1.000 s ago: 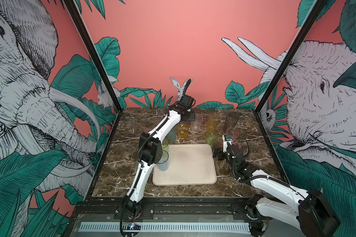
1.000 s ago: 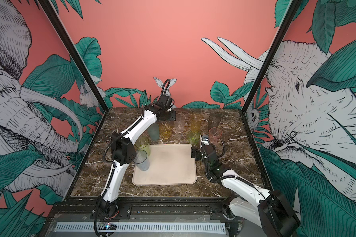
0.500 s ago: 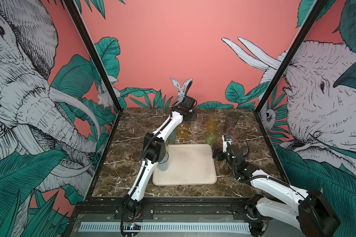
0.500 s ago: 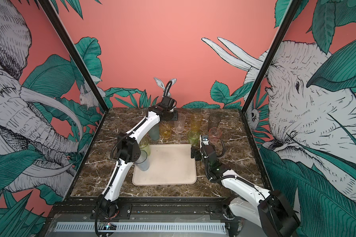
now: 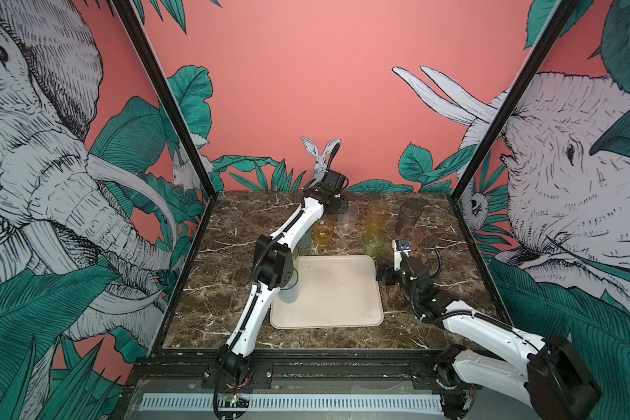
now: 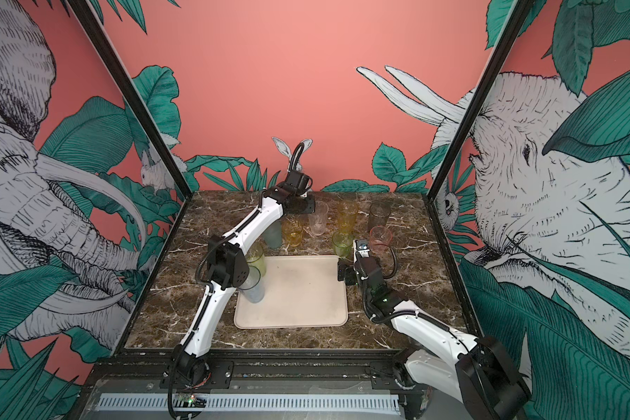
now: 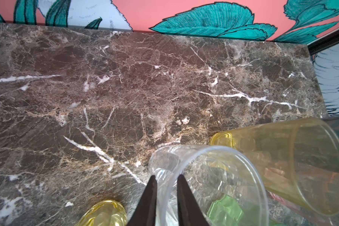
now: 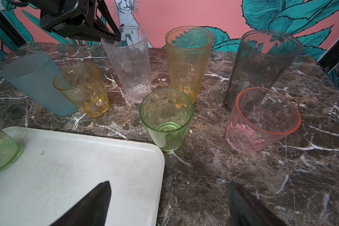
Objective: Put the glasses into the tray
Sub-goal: 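Close the left gripper on the tall clear cup's rim and lift it, then carry the tall clear cup with the left gripper toward the tray edge nearest the robot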
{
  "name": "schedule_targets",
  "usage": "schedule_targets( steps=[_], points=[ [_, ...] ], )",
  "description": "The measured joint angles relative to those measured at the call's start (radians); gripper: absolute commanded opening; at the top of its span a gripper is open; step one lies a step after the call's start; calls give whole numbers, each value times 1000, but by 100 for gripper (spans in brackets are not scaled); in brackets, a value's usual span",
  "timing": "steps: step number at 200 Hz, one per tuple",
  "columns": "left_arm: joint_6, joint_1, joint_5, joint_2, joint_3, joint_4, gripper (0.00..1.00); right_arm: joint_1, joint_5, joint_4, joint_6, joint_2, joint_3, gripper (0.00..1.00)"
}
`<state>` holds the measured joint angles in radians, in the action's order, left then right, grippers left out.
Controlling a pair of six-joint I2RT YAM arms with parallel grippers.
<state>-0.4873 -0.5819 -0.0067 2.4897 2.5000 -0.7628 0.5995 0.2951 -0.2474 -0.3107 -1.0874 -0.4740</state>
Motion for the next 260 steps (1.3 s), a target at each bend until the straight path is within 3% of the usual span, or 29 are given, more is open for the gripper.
schedule_targets(
  steps=[128,166,207,260],
  points=[
    [32,0,-35,-9,-37,-2,2,0,0,22,-1,-6,-13,95],
    [36,0,-39,-40,-69,-23,0,0,0,23,-1,-6,-13,95],
    [43,0,-37,-112,-106,-87,0,0,0,23,-1,-11,-13,95],
    [55,0,-14,-325,-224,-176,0,0,0,23,-4,-11,-13,95]
  ],
)
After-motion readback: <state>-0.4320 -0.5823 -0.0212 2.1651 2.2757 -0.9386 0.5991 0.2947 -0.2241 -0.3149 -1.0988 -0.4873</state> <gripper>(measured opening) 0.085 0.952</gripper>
